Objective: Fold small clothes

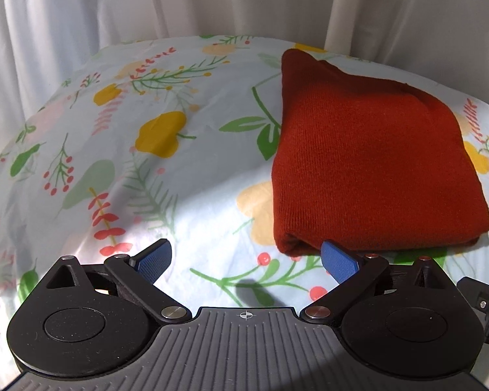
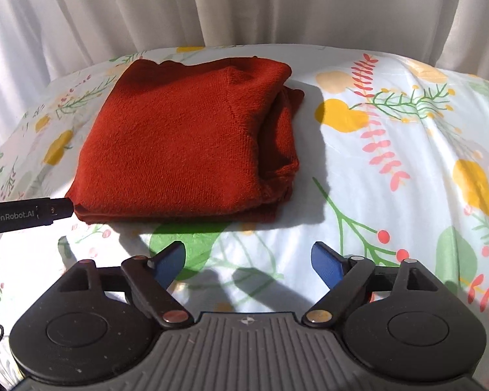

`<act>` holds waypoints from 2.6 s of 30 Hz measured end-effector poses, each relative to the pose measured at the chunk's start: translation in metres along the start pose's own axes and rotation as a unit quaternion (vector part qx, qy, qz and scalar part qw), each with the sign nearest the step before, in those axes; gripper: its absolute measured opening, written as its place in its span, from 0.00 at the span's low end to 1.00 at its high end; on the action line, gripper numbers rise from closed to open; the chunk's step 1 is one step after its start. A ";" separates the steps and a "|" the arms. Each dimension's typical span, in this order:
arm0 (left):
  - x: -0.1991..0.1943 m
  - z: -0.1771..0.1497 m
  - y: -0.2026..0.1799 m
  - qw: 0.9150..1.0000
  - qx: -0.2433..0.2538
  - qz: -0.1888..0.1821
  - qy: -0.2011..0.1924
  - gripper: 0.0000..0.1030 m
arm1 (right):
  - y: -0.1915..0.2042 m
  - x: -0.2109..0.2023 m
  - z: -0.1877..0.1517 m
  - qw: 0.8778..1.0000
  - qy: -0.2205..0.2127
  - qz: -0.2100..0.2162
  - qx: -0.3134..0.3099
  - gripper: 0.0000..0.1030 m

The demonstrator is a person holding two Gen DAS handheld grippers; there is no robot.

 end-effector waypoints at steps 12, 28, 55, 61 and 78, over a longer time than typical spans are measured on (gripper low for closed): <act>-0.019 0.000 0.001 1.000 0.000 -0.017 -0.004 0.98 | 0.025 -0.014 0.015 0.999 0.029 -0.024 -0.022 0.96; -0.022 0.003 0.004 0.999 0.009 -0.031 -0.003 0.98 | 0.027 -0.019 0.026 0.999 0.031 -0.044 0.008 0.96; -0.020 0.002 0.000 0.999 0.020 -0.038 0.010 0.98 | 0.023 -0.017 0.027 0.998 0.036 -0.052 0.022 0.96; -0.020 0.003 -0.001 0.999 0.021 -0.040 0.011 0.98 | 0.021 -0.018 0.028 0.998 0.036 -0.052 0.025 0.96; -0.022 0.002 -0.003 0.999 0.022 -0.044 0.015 0.98 | 0.021 -0.020 0.028 0.997 0.036 -0.058 0.028 0.96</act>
Point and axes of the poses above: each gripper's, at about its wrist camera, not at the fingertips, and x roughly the way its jaws point, y to its left, z to its top, the point moved 1 cm from there along x, roughly the way its jaws point, and after that the axes turned 1 degree about z, right-handed, at the moved point
